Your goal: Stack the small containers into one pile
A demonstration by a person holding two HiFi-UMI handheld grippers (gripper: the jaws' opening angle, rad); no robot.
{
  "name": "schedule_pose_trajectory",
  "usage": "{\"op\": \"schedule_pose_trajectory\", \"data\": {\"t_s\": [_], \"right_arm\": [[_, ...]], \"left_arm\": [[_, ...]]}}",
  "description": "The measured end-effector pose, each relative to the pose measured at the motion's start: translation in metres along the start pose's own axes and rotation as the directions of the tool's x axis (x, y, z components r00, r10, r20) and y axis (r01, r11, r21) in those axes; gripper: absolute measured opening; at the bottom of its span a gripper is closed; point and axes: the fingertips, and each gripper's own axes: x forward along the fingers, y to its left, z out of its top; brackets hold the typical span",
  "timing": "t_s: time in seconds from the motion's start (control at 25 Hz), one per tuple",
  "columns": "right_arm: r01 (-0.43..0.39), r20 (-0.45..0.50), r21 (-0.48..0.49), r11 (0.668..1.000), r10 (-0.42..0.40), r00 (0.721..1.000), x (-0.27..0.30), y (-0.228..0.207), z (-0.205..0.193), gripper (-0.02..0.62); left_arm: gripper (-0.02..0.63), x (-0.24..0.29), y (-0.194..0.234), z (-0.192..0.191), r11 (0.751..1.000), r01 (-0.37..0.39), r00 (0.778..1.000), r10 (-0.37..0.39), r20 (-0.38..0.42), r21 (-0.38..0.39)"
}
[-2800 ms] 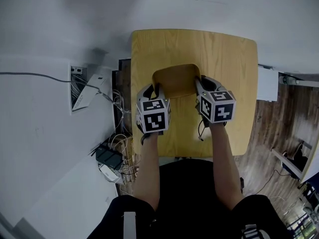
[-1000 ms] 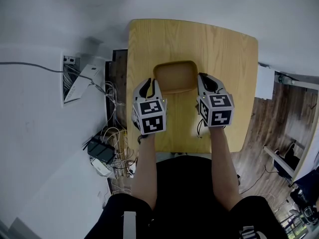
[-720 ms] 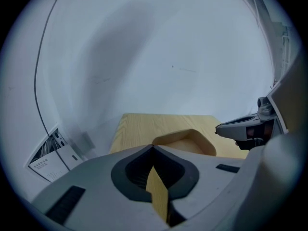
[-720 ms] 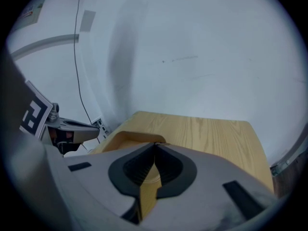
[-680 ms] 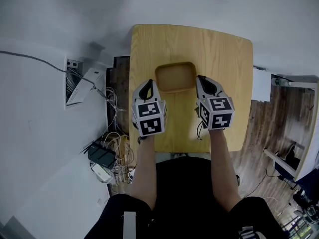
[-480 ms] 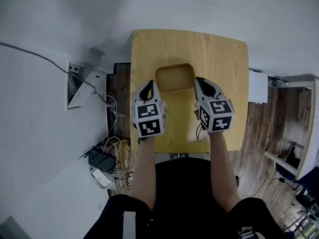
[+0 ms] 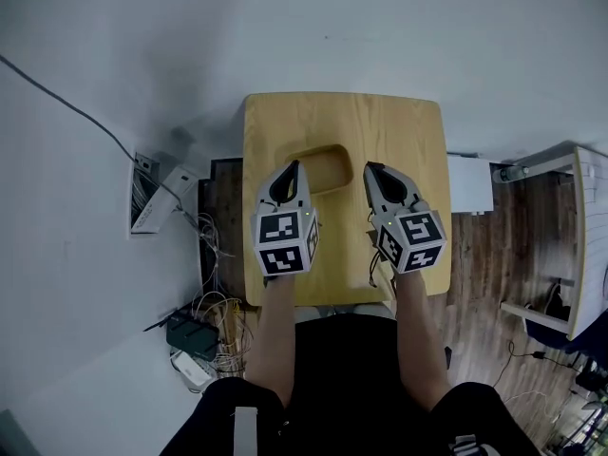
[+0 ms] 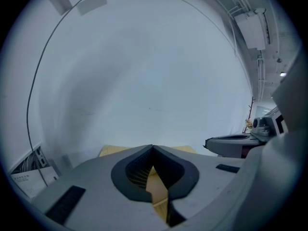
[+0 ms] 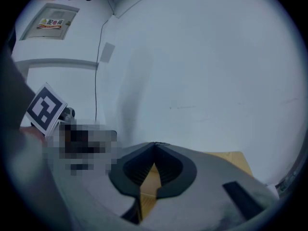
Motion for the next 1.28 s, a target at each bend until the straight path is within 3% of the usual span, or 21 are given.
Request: {"op": "schedule_pose_trajectory", "data": {"t_s": [0.36, 0.68, 0.92, 1.28], "right_arm": [[-0.017, 0.212, -0.021, 1.0, 0.021, 0.977, -0.062, -0.013, 0.068, 0.006], [-0.034, 0.34, -0.096, 0.995, 0.065, 0.938, -0.112, -0.019, 0.12, 0.006], [-0.032, 0.388, -0.116, 0.993, 0.075, 0.918, -0.139, -0.024, 0.14, 0.006], [0.0, 0.369, -0.173, 0.985, 0.064, 0.927, -0.155, -0.024, 0.147, 0.006]], "left_arm": [[0.005, -0.03, -0.06, 0.057, 0.997, 0.029, 0.988, -0.04, 0.147, 0.075], [0.005, -0.071, -0.106, 0.112, 0.993, 0.011, 0.953, -0.046, 0.301, 0.118], [0.005, -0.093, -0.136, 0.133, 0.989, 0.009, 0.926, -0.065, 0.371, 0.15], [0.005, -0.109, -0.157, 0.146, 0.985, -0.01, 0.907, -0.064, 0.417, 0.173]]}}
